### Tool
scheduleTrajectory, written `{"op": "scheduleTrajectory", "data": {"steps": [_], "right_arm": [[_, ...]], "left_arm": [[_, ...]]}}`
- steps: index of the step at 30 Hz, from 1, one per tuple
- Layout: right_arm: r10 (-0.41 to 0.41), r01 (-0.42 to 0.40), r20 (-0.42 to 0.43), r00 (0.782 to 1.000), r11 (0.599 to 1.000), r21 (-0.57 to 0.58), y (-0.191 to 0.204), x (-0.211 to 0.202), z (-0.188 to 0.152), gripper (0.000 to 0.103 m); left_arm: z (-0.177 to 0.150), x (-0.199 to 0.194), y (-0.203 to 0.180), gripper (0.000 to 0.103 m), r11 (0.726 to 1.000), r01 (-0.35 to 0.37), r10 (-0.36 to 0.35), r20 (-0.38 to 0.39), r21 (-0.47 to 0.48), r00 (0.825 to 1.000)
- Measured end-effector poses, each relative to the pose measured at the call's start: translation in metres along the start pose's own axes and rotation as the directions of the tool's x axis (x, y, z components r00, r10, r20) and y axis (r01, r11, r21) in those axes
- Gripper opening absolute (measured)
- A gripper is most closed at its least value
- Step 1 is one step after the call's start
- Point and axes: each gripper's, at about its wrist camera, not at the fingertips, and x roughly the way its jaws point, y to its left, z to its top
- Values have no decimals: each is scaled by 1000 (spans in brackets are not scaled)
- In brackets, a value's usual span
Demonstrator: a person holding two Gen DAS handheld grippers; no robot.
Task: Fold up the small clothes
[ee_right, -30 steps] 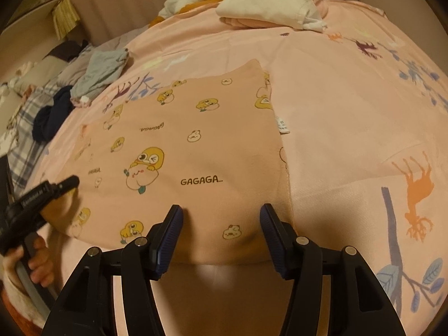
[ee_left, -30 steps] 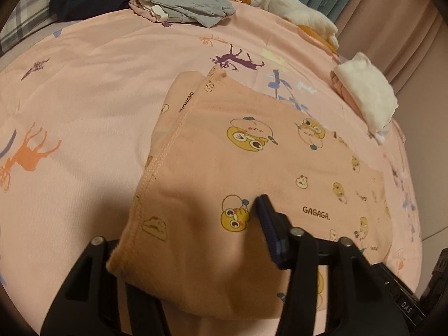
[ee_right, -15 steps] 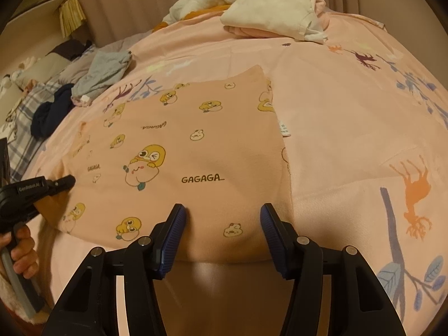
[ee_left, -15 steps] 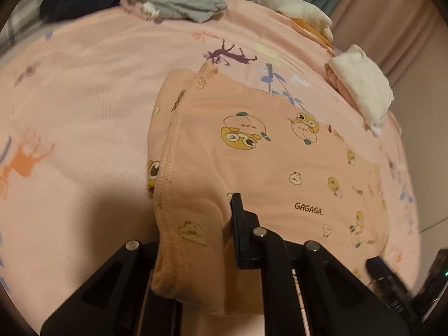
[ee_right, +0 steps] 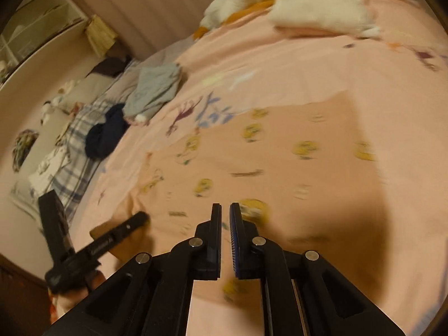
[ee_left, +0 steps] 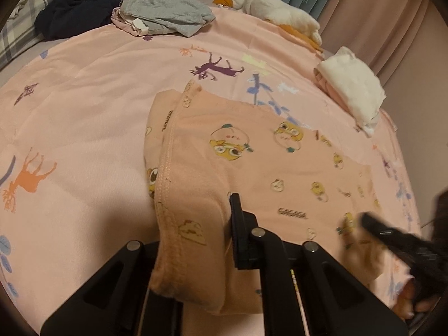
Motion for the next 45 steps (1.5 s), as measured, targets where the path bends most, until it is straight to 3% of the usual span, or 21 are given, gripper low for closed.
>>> {"op": "scheduleTrajectory", "data": {"steps": [4, 5, 11, 13, 17, 20, 24, 27, 32, 34, 36, 38, 40, 43, 45], "right_arm": [[40, -29, -135, 990, 996, 86, -8, 51, -8, 6], [49, -33, -141, 989, 993, 113, -13, 57, -11, 0], [224, -181, -120, 967, 939, 293, -44, 54, -17, 0], [210, -175, -116, 971, 950, 260, -39, 53, -19, 0], [196, -164, -114, 974, 957, 240, -36, 51, -21, 0], [246, -200, -122, 962, 931, 304, -46, 51, -17, 0], [268, -225, -57, 962, 890, 397, -69, 25, -21, 0], [223, -193, -26, 974, 891, 410, -86, -6, -26, 0], [155, -152, 28, 988, 897, 416, -107, -43, -33, 0], [160, -162, 41, 986, 884, 438, -114, -49, -34, 8], [182, -177, 32, 983, 871, 458, -117, -48, -35, 35], [226, -217, 38, 973, 857, 468, -111, -39, -32, 48], [257, -242, 32, 966, 851, 467, -104, -32, -28, 49], [264, -238, 5, 964, 858, 455, -92, -25, -20, 50], [289, -251, -15, 957, 854, 455, -86, -21, -15, 55]], "left_arm": [[3, -9, -9, 9, 997, 78, -78, 35, 5, 996], [5, -12, -15, 9, 994, 113, -113, 40, 13, 993], [9, -13, -44, 9, 974, 222, -224, 41, 49, 974], [7, -9, -52, 9, 963, 268, -269, 22, 36, 963], [-1, -8, -67, 9, 958, 283, -284, 10, 54, 959], [-5, -7, -79, 9, 952, 297, -297, -11, 74, 955], [-10, -2, -95, 9, 940, 329, -327, -45, 90, 944], [-18, 2, -114, 8, 930, 345, -339, -70, 124, 938], [-42, 13, -142, 8, 902, 402, -377, -165, 157, 911], [-49, 16, -147, 13, 900, 396, -359, -209, 181, 910], [-51, 15, -146, 25, 903, 385, -340, -232, 189, 911], [-46, 5, -136, 26, 893, 427, -387, -245, 142, 889], [-41, -8, -131, 31, 885, 452, -418, -239, 110, 877], [-35, -44, -124, 54, 857, 491, -464, -184, 154, 867], [-35, -61, -121, 56, 846, 492, -471, -146, 204, 870]]}}
